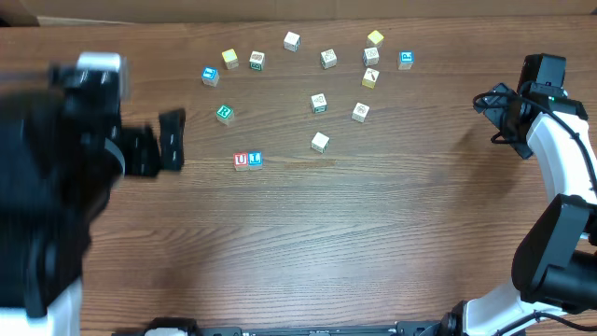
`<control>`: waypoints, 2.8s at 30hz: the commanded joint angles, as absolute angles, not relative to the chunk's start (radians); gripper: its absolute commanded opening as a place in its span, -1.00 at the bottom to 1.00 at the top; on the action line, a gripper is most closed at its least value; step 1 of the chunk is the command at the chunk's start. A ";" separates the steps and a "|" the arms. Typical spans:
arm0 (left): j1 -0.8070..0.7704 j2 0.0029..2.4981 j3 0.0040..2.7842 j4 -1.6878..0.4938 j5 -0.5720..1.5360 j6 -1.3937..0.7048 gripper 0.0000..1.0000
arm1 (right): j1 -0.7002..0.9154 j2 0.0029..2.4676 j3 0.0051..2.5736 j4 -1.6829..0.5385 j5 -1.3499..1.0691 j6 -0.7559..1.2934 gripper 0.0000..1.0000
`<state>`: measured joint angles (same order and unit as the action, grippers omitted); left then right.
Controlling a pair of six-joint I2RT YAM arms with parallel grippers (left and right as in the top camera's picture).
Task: Form a horizontal line
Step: 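Move the left gripper forward over the green R block in the arc, then lower and close the left gripper on the green R block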
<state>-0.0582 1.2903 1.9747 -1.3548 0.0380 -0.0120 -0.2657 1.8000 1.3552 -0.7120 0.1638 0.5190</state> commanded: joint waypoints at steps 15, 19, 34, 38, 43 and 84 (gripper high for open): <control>-0.053 1.917 2.233 -1.488 0.124 -0.038 -0.67 | -0.266 1.784 1.368 -0.710 0.176 0.515 1.00; -0.066 2.029 2.210 -1.530 0.120 -0.009 -0.41 | -0.266 1.784 1.368 -0.710 0.176 0.515 1.00; -0.073 2.387 2.180 -1.332 0.094 0.130 0.12 | -0.266 1.784 1.368 -0.710 0.176 0.515 1.00; -0.073 2.402 2.180 -1.274 0.093 0.171 0.29 | -0.266 1.784 1.368 -0.710 0.176 0.515 1.00; -0.073 2.403 2.180 -1.219 0.093 0.245 0.60 | -0.266 1.784 1.368 -0.710 0.176 0.515 1.00; -0.107 2.481 2.162 -1.176 0.019 0.212 0.08 | -0.266 1.784 1.368 -0.710 0.176 0.515 1.00</control>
